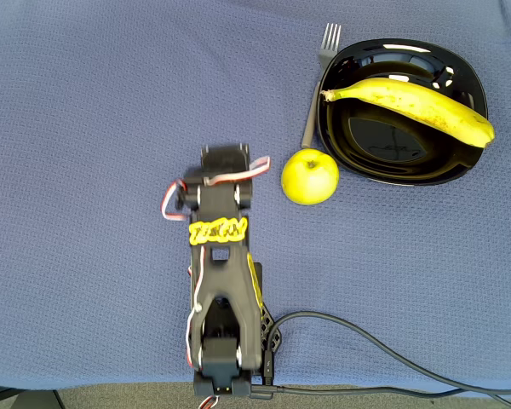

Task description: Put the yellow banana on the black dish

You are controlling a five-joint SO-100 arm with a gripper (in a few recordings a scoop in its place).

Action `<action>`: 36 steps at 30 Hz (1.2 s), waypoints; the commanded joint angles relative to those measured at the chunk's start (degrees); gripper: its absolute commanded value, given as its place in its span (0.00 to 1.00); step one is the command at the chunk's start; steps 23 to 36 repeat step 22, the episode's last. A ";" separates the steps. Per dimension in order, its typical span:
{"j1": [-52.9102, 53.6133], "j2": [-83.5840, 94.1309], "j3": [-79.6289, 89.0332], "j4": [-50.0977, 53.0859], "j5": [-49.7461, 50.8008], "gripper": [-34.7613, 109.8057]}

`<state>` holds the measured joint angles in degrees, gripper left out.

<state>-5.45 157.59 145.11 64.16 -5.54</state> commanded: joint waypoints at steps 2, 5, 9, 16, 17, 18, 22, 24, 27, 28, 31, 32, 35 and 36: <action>1.67 6.94 8.88 -0.88 -3.78 0.24; 1.93 9.93 12.83 -1.58 -6.06 0.24; 0.53 13.89 15.64 -1.32 -7.65 0.24; -0.79 13.89 17.23 -0.62 -8.17 0.24; -0.88 13.80 17.14 0.09 -8.53 0.24; -0.88 13.54 17.05 0.35 -8.79 0.24; -0.88 12.83 17.14 0.26 -9.23 0.24; -0.88 12.83 17.14 0.26 -9.23 0.24; -0.88 12.83 17.14 0.26 -9.23 0.24; -0.88 12.83 17.14 0.26 -9.23 0.24; -0.88 12.83 17.14 0.26 -9.23 0.24; -0.88 12.83 17.14 0.26 -9.23 0.24; -0.88 12.83 17.14 0.26 -9.23 0.24; -0.88 12.83 17.14 0.26 -9.23 0.24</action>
